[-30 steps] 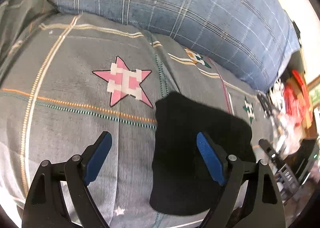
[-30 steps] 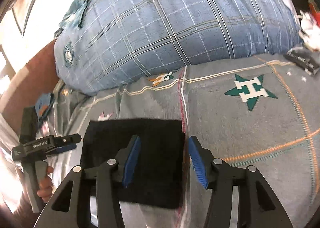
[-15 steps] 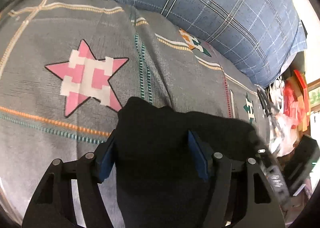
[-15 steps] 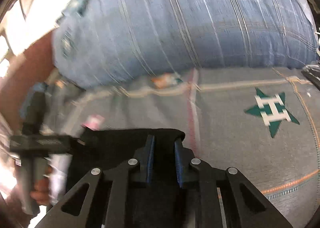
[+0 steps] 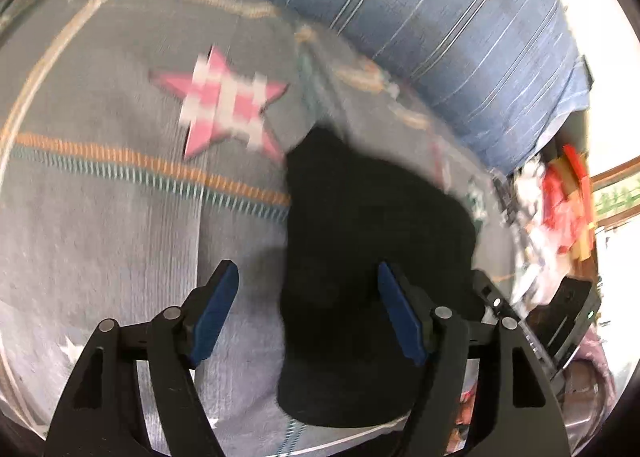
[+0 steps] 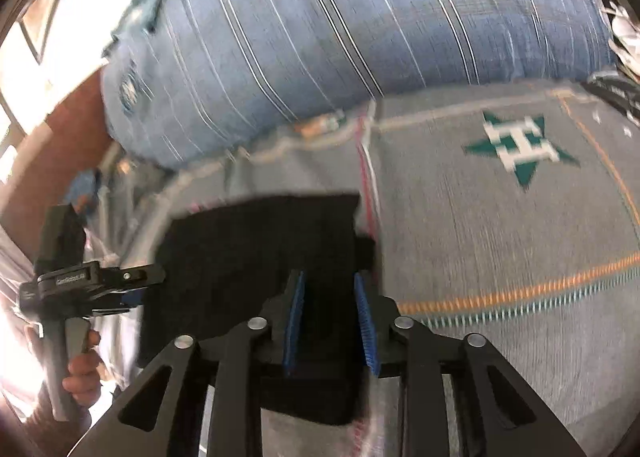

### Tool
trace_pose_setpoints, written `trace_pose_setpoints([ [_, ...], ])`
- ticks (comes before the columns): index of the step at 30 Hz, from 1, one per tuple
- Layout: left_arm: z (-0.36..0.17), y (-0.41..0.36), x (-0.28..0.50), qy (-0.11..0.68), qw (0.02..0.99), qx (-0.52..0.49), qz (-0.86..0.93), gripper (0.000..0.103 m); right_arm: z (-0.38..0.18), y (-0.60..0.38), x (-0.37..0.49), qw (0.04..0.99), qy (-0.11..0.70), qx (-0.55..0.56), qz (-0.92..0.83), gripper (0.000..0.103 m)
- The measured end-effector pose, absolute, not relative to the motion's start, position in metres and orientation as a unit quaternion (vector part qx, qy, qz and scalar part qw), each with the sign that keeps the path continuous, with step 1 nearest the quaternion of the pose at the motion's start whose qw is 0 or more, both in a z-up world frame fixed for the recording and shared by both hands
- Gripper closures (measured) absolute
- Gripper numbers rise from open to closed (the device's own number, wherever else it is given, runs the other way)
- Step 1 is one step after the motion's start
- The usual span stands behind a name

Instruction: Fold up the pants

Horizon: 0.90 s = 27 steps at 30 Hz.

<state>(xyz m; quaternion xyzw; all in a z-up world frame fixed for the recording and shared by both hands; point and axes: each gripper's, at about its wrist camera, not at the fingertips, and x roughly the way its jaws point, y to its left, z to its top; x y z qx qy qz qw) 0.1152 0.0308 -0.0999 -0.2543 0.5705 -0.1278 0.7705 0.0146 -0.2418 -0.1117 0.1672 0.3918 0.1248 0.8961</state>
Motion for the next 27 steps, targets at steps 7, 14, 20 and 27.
trace_pose_setpoints([
  [7,-0.085,0.044,0.108,0.551,0.776,-0.275,-0.135,0.029,-0.094,-0.27,0.003,0.89,0.362,0.239,0.137,0.048],
  [14,-0.103,0.035,0.112,0.562,0.754,-0.307,-0.142,0.016,-0.127,-0.246,0.024,0.859,0.417,0.239,0.179,0.04],
  [20,-0.099,0.005,0.114,0.567,0.761,-0.264,-0.169,0.015,-0.127,-0.239,0.022,0.859,0.415,0.223,0.198,0.033],
  [27,-0.095,0.001,0.116,0.564,0.764,-0.27,-0.159,0.015,-0.128,-0.232,0.024,0.862,0.422,0.207,0.189,0.03],
])
